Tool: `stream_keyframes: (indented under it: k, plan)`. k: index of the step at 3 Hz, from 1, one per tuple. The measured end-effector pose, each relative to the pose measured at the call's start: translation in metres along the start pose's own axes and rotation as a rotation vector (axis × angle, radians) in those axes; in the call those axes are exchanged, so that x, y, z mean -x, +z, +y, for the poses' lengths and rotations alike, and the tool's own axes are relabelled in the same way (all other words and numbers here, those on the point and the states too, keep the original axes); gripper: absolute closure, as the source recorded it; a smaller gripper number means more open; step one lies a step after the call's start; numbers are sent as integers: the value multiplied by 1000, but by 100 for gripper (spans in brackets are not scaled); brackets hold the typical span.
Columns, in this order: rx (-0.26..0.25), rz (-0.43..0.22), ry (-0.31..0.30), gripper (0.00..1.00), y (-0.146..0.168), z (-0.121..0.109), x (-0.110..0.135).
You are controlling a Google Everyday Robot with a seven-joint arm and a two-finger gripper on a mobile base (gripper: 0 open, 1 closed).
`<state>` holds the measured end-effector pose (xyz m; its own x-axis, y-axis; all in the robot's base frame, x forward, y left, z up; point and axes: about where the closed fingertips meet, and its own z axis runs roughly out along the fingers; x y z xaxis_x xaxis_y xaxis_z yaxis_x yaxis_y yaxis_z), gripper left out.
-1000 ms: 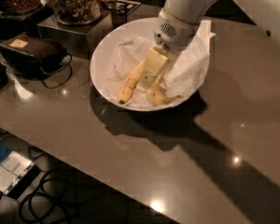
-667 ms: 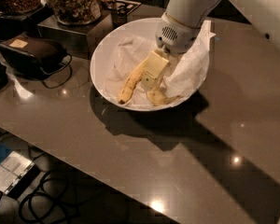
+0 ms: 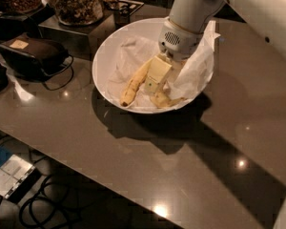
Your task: Pick banana from white bowl
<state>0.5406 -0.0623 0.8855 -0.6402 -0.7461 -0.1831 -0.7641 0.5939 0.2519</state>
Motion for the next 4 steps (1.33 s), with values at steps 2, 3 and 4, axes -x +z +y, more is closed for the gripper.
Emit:
stream_keyframes:
  k: [2,3,4]
  plan:
    - [13,29,19,35,10,-4,1]
    - [26,36,25,36,15,-7,1]
    - [44,35,29,36,19,-9,1]
